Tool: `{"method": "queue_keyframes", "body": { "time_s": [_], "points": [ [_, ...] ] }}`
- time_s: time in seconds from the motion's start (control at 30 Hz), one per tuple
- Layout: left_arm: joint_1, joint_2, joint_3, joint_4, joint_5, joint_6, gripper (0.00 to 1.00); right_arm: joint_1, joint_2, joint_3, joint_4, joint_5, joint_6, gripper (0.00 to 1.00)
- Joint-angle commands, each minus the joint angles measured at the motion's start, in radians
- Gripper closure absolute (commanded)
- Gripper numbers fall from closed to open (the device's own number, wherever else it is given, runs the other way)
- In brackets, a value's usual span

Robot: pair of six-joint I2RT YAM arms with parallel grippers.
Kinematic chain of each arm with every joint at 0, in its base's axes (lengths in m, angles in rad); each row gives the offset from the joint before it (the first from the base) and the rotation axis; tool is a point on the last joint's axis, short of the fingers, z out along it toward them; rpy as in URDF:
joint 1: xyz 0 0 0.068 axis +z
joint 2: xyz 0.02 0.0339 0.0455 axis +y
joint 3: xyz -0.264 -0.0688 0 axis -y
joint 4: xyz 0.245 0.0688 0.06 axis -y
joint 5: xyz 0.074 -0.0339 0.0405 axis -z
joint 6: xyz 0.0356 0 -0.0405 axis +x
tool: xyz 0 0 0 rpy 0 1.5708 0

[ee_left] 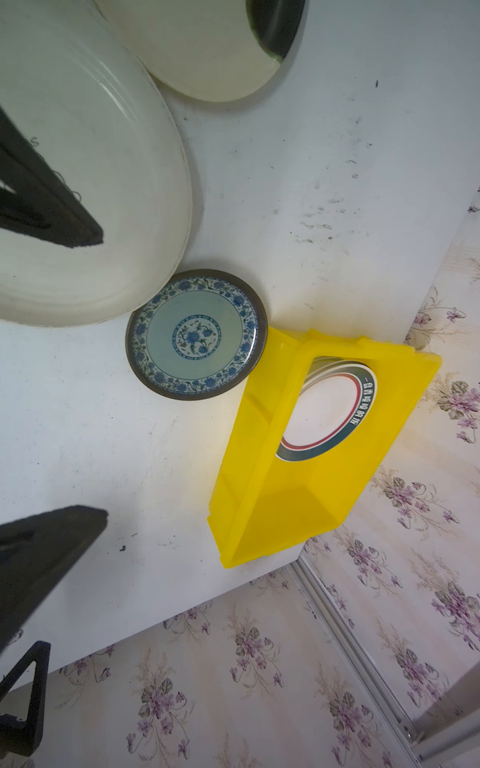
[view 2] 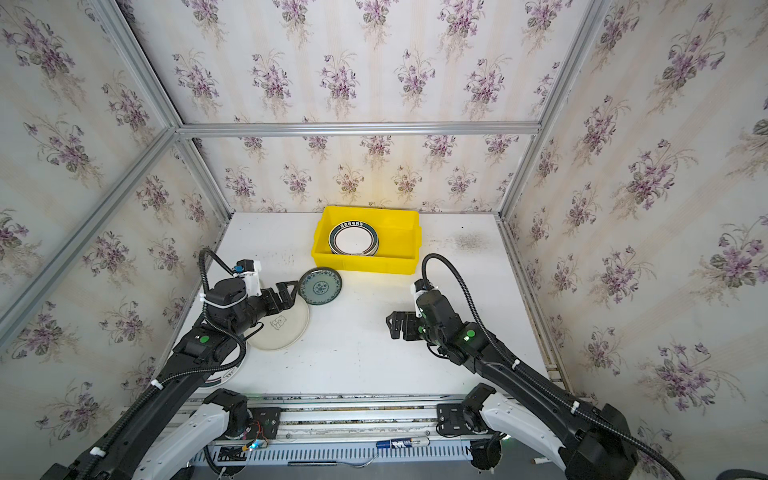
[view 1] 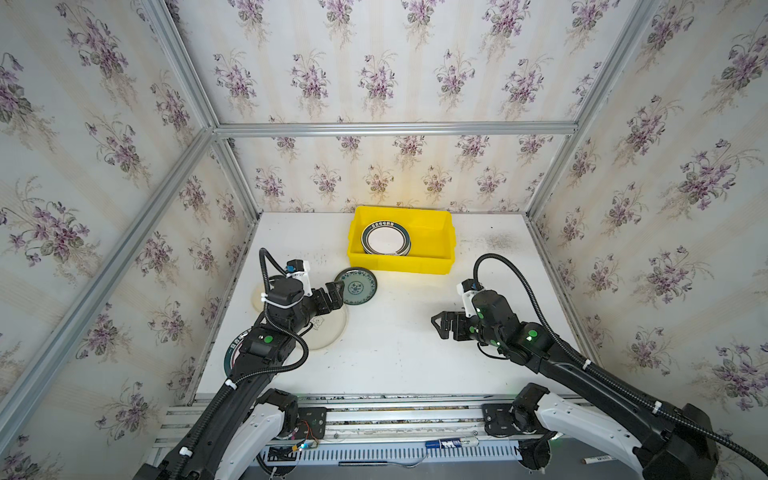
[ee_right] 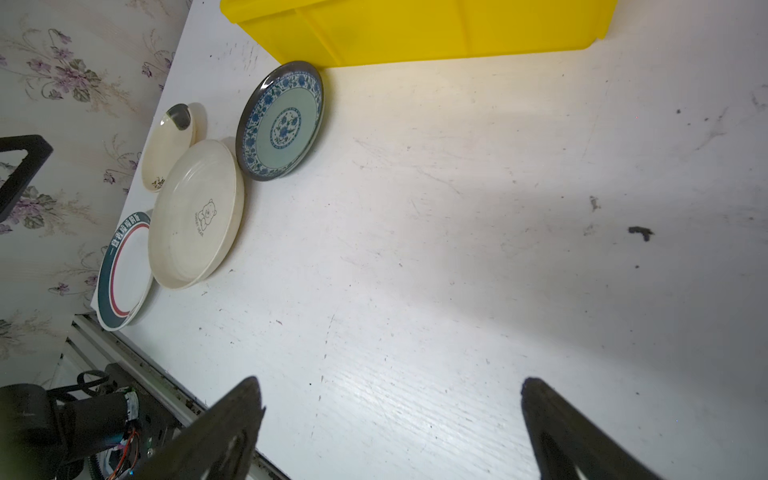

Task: Place the plates into the plastic bin on the countertop
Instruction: 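Draw the left gripper back toward the cream bear plate while the right gripper moves inward, then lower the left gripper onto the cream 'Sweet Bear' plate's edge and close it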

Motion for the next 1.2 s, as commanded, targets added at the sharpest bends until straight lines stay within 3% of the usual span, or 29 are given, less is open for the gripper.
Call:
{"method": "queue_keyframes", "body": {
  "time_s": [0.0,0.2,0.4,0.7,0.9,1.17],
  "points": [
    [0.003,-0.017,-0.025,-0.009,-0.026,-0.008,0.00,0.000,0.002,-0.007,0.070,-0.027,-0.020,0.01],
    [0.007,-0.058,-0.092,-0.027,-0.048,-0.026,0.00,0.000,0.054,-0.025,0.183,-0.119,0.016,0.01],
    [0.019,-0.125,-0.180,-0.071,-0.092,-0.051,0.00,0.012,0.229,0.024,0.262,-0.224,0.043,0.04],
    [0.100,-0.200,-0.265,-0.119,-0.094,-0.103,0.00,0.080,0.441,0.109,0.401,-0.259,0.068,0.08],
    [0.163,-0.218,-0.265,-0.238,-0.223,-0.171,0.00,0.080,0.517,0.136,0.456,-0.296,0.089,0.09],
    [0.243,-0.195,-0.295,-0.224,-0.132,-0.188,0.00,0.080,0.492,0.128,0.426,-0.288,0.066,0.10]
  ]
}}
